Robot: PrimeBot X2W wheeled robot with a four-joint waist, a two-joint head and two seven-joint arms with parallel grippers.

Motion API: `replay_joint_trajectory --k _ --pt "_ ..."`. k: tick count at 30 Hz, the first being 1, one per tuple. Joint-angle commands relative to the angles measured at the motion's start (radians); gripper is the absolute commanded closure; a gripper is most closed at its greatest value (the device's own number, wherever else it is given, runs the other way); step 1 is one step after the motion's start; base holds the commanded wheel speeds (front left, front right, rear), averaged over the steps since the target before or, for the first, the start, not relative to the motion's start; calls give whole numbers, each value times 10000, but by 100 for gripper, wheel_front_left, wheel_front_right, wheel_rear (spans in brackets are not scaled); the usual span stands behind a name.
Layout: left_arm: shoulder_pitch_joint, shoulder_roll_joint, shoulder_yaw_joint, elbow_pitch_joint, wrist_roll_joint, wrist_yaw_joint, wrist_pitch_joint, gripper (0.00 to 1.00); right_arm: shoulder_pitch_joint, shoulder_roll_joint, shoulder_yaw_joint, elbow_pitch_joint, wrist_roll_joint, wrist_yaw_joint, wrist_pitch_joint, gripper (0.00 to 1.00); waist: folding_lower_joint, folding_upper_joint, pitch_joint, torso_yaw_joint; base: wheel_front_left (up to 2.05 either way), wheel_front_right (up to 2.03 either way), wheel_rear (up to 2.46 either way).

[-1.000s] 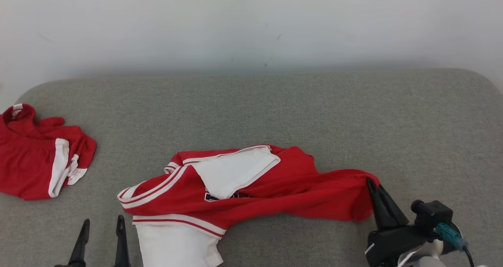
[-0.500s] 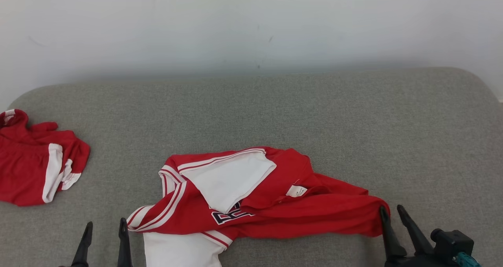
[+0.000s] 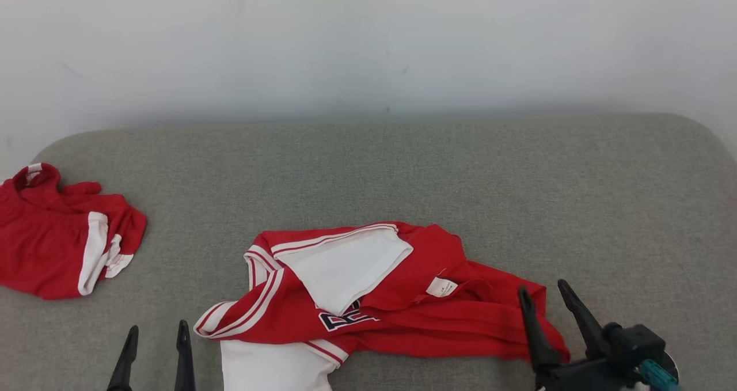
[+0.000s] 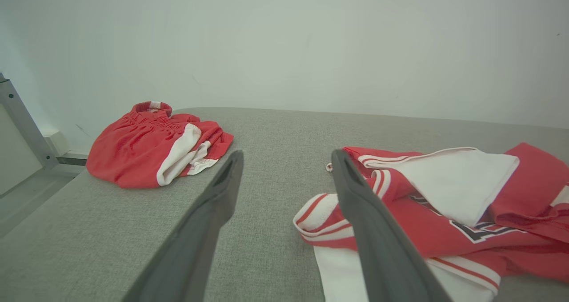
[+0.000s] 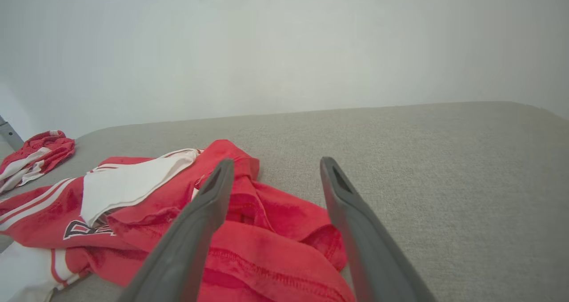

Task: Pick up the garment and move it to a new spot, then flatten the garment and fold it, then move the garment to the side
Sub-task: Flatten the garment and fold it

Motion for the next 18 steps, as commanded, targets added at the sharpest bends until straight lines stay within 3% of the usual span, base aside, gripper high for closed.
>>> replay_joint_trajectory --k 1,9,18 --pt "93 -13 17 -51 43 47 -33 0 -427 43 291 69 -88 -23 112 0 0 0 -3 133 0 0 0" --pt "-78 -15 -58 -54 -17 21 -33 0 -1792 59 1088 975 -213 -23 617 0 0 0 147 560 0 0 0" --pt "-231 -14 -243 43 -238 32 -33 0 -3013 107 1446 3264 -198 -23 960 0 0 0 443 1128 0 0 0"
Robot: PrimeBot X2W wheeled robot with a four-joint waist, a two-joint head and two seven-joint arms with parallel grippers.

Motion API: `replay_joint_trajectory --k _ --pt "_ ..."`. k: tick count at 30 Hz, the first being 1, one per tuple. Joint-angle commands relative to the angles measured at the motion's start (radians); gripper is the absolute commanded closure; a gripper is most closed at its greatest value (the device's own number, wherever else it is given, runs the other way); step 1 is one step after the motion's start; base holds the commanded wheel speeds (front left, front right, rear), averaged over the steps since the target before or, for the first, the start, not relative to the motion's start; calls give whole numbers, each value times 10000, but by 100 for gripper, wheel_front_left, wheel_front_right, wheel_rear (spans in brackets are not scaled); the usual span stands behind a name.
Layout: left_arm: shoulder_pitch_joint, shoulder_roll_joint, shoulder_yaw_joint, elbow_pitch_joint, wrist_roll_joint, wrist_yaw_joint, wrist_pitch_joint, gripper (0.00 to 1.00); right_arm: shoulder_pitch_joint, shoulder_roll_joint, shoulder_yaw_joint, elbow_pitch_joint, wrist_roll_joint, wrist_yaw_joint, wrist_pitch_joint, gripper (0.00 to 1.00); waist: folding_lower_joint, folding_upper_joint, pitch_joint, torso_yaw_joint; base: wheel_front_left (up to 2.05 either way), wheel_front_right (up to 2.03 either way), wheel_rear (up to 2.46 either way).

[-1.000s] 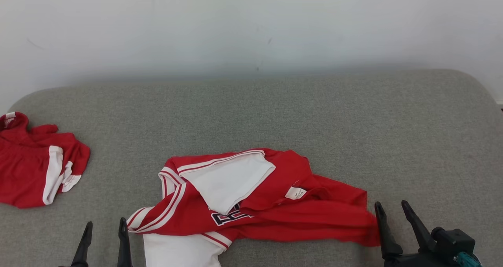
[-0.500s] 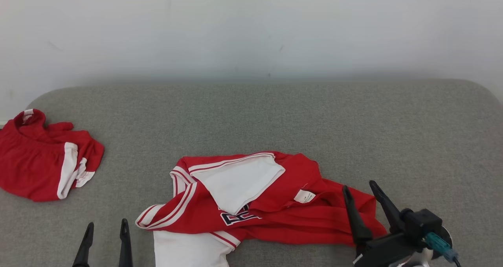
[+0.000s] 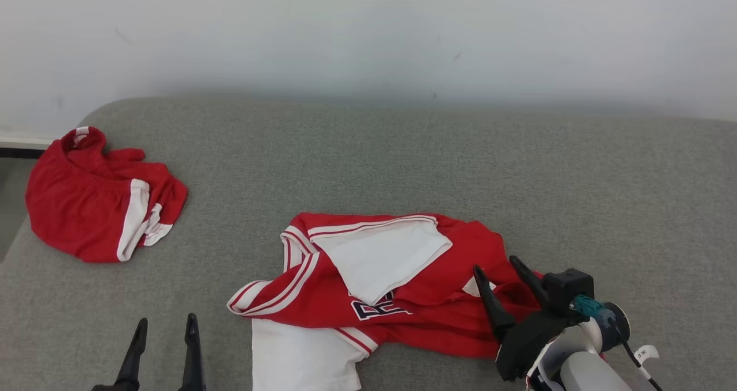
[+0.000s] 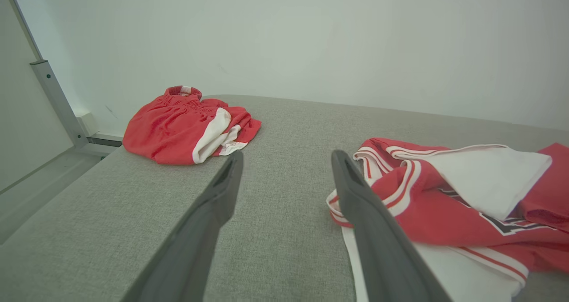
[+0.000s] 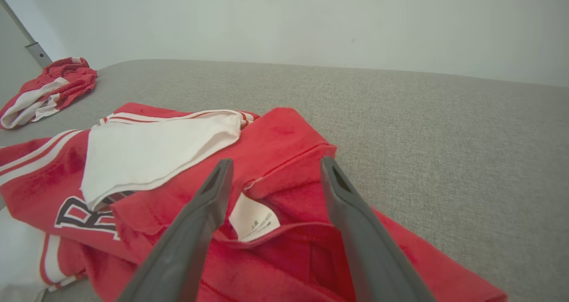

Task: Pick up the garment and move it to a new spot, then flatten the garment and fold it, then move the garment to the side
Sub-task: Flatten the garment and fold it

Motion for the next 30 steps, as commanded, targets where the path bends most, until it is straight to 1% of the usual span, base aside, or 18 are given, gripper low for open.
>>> replay_joint_trajectory --k 1,4,6,7,8,12,16,20,26,30 --pt "-104 -12 0 19 -97 37 -33 0 -198 74 20 252 76 -23 -67 0 -1 0 143 170 0 0 0" --pt "-165 -14 15 42 -144 35 -33 0 -519 215 170 979 202 -23 -50 0 -1 0 199 239 0 0 0" --pt "-187 -11 14 57 -153 32 -33 0 -736 287 276 1432 284 -23 1 50 -1 0 228 270 0 0 0" --pt "-200 -12 10 67 -150 30 -33 0 -849 331 329 1616 351 -23 -52 89 -1 0 240 282 0 0 0" --pt "-208 -13 9 75 -149 28 -33 0 -937 356 380 1810 380 -23 -68 100 -1 0 251 291 0 0 0" --pt "-284 -11 20 111 -133 21 -33 0 -1321 316 475 2277 495 -23 -458 100 -1 0 273 294 0 0 0" --pt "-265 -11 81 98 -121 14 -33 0 -1769 79 473 2307 632 -23 -800 100 -1 0 281 218 0 0 0" --pt "-288 -13 71 110 -146 3 -33 0 -2388 -402 485 2151 773 -23 -867 100 -1 0 359 130 0 0 0" --pt "-437 -13 -61 162 -184 -11 -33 0 -3426 -1343 756 2016 994 -23 -435 100 -1 0 528 172 0 0 0" --pt "-572 -11 -190 211 -194 -24 -33 0 -4177 -1875 981 2282 985 -23 -151 100 -1 0 662 293 0 0 0"
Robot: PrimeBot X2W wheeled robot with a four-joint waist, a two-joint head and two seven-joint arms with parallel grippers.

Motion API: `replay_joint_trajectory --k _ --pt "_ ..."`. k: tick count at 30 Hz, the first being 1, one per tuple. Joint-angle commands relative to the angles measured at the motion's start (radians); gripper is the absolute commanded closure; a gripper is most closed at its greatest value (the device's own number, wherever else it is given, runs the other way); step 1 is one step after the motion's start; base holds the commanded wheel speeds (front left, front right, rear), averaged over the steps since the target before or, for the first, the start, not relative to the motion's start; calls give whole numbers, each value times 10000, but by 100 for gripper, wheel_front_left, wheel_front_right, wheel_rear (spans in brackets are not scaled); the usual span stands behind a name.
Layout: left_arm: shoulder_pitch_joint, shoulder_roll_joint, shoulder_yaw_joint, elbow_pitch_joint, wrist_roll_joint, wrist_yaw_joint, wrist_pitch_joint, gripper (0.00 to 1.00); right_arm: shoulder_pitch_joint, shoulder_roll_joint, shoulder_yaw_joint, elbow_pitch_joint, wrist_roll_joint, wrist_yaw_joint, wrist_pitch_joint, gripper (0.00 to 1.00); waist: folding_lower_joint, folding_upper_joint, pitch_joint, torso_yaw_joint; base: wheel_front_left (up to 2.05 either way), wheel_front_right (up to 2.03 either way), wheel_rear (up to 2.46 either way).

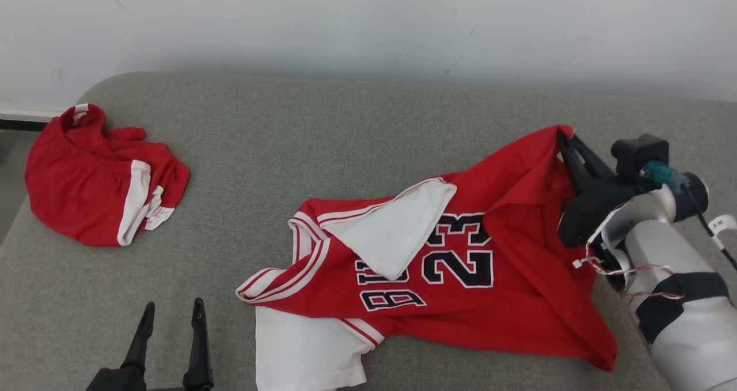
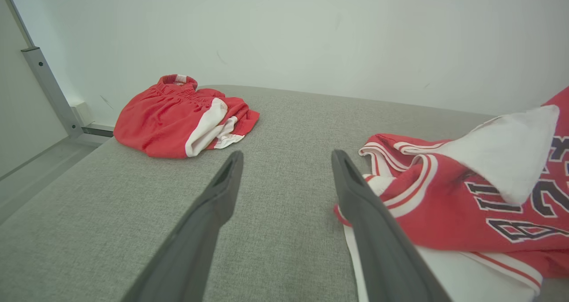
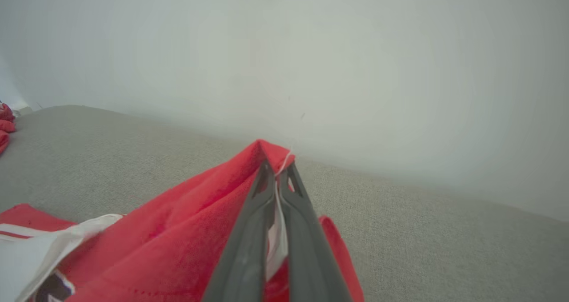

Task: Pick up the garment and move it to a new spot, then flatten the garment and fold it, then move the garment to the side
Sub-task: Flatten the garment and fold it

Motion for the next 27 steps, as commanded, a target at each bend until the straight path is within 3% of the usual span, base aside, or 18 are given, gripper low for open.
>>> replay_joint_trajectory --k 1,5,11,12,13,21,27 --pt "-153 -13 -55 27 -3 -23 -33 0 -333 -154 92 183 42 -23 124 100 -1 -1 111 115 0 0 0" --pt "-240 -11 -143 71 -50 -35 -33 0 -1144 -525 212 864 38 -23 246 100 -1 -1 259 236 0 0 0" --pt "-357 -12 -246 143 -52 -48 -33 0 -1931 -544 248 1978 -179 -23 -63 100 -1 -1 373 314 0 0 0" --pt "-373 -13 -259 156 -51 -52 -33 0 -2034 -523 274 2191 -255 -23 -147 87 -1 -1 386 319 0 0 0" --pt "-389 -13 -275 171 -44 -55 -33 0 -2134 -493 308 2379 -311 -23 -217 0 -1 -1 392 322 0 0 0" --pt "-240 -10 -147 215 159 -75 -33 0 -2381 -293 253 3246 -438 -23 -901 0 -1 -1 43 62 0 0 0" --pt "37 -13 64 119 206 -54 -33 0 -1370 -442 -195 2074 -344 -23 -1041 0 -1 -1 -379 -256 0 0 0"
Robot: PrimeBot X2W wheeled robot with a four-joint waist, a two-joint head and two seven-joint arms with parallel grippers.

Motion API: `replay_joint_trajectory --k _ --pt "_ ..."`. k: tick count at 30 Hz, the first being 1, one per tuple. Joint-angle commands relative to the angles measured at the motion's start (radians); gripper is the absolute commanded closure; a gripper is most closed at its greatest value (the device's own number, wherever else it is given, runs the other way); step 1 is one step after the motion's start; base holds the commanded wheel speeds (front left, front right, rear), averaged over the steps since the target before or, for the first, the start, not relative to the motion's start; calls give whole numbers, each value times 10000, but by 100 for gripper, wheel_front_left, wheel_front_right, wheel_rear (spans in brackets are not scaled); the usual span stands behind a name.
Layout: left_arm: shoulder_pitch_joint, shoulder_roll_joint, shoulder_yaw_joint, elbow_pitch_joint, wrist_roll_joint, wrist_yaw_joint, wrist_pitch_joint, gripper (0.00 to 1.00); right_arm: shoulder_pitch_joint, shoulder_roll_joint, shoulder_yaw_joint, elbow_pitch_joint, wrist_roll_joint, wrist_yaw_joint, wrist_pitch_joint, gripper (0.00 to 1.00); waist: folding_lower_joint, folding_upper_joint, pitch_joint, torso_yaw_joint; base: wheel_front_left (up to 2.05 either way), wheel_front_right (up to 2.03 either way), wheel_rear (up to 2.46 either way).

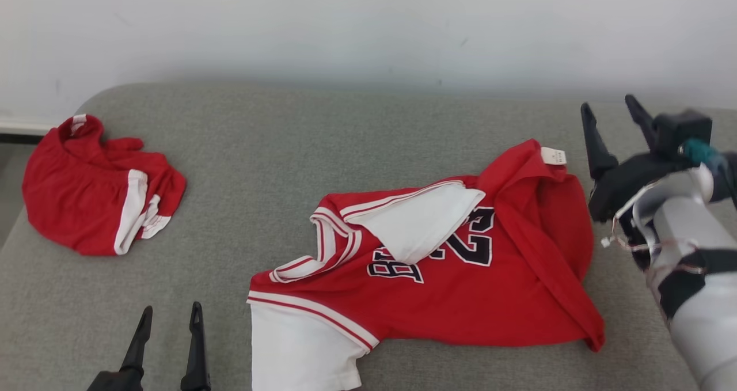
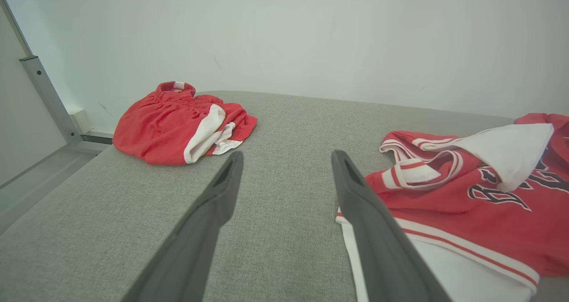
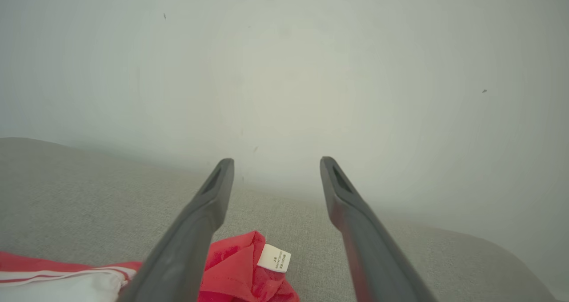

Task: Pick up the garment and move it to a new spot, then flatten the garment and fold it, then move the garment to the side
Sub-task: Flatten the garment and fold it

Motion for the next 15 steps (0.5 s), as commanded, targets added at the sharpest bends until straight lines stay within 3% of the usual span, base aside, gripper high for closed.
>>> replay_joint_trajectory --k 1,6,15 --pt "162 -12 41 -44 41 0 -33 0 456 -16 -83 -278 -12 -23 -39 0 1 0 -237 -236 0 0 0" --pt "373 -10 237 -167 96 -8 -33 0 2174 29 -866 -2366 -164 -23 -45 0 1 0 -400 -505 0 0 0" --pt "565 -10 458 -288 171 -13 -33 0 5514 852 -2126 -5400 -703 -23 -34 0 1 0 -566 -841 0 0 0"
